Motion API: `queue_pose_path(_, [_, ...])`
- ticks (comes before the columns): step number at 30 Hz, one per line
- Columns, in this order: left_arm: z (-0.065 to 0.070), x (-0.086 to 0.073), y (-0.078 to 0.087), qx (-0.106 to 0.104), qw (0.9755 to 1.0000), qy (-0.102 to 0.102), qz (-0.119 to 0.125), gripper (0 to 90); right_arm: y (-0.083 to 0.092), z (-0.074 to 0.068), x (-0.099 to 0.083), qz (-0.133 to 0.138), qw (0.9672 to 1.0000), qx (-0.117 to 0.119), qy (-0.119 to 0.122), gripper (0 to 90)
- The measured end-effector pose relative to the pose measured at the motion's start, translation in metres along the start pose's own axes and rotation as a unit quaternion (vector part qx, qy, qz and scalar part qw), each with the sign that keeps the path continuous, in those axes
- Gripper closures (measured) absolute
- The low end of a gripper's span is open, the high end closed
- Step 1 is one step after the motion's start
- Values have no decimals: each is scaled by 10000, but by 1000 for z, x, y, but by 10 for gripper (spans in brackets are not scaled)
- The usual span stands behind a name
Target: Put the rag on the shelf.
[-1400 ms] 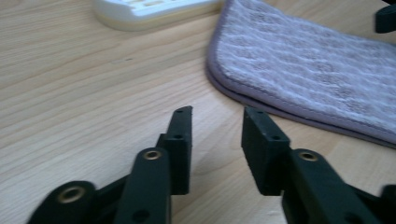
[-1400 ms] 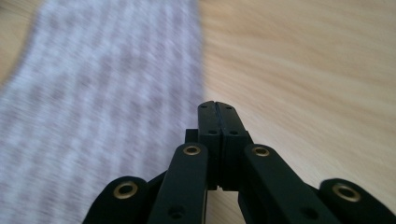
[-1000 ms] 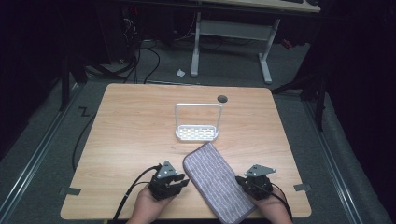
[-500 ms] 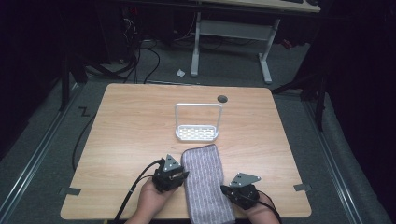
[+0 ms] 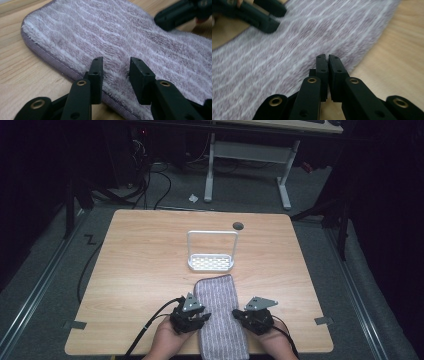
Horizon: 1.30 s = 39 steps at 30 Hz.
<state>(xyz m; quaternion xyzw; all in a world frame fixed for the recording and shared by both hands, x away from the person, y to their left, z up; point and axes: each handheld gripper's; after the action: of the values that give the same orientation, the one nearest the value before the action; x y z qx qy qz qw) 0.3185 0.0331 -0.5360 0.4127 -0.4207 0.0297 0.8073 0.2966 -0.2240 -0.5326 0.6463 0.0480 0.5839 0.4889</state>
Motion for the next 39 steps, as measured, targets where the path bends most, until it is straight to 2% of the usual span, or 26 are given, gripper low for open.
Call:
queue_pose_path(4, [3,-6,7,-35,9999,-135,-78,631,8,-12,-5,-30,9998,114,129,859])
queue_pose_path(6, [1,-4,11,20,9998,-209,69,619,13,-13,-6,-33,9997,85,217,844])
queue_pose_path(7, [-3,1,14,92,9995,-192,243,607,15,-11,-6,4,9998,41,209,839])
queue_pose_path(9, [-15,10,15,162,9986,72,501,565,20,-3,-6,163,9998,-54,29,829])
queue_pose_path(10, [-15,10,15,162,9986,72,501,557,21,0,-7,200,9998,-85,-50,823])
queue_pose_path(11, [-30,21,11,300,9965,417,664,541,21,3,-9,192,9997,-108,-78,812])
queue_pose_path(14, [-43,34,-3,518,9947,542,699,529,19,5,-12,125,9998,-134,-66,793])
queue_pose_path(16, [-50,39,-15,660,9939,663,589,528,19,7,-13,110,9998,-172,-45,781])
queue_pose_path(18, [-53,42,-25,622,9938,790,468,512,19,9,-14,128,9997,-199,-71,774])
queue_pose_path(19, [-52,41,-27,602,9943,733,490,501,21,10,-15,129,9996,-239,-78,767])
queue_pose_path(21, [-47,41,-29,713,9946,586,478,515,23,13,-17,154,9993,-308,-120,752])
queue_pose_path(24, [-41,41,-32,873,9942,418,477,586,25,18,-22,179,9988,-378,-254,732])
queue_pose_path(27, [-36,40,-34,891,9946,284,445,665,24,22,-24,217,9976,-474,-446,690])
queue_pose_path(29, [-34,40,-34,822,9952,273,460,735,23,21,-23,229,9970,-534,-510,657])
queue_pose_path(35, [-40,39,-31,539,9959,572,439,783,11,18,-11,287,9960,-660,-526,577])
queue_pose_path(39, [-41,39,-31,499,9959,618,431,785,1,20,0,214,9952,-768,-572,575])
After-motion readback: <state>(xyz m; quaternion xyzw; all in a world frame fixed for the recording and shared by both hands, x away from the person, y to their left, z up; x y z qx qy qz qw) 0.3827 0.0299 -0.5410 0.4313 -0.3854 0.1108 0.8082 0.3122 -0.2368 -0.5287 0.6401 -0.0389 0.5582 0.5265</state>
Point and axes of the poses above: each handheld gripper's, and its own axes: y roughly backward along the jaws, x roughly out of its top, z roughly to its right, and after that the axes turned 15 degrees about y, right-handed
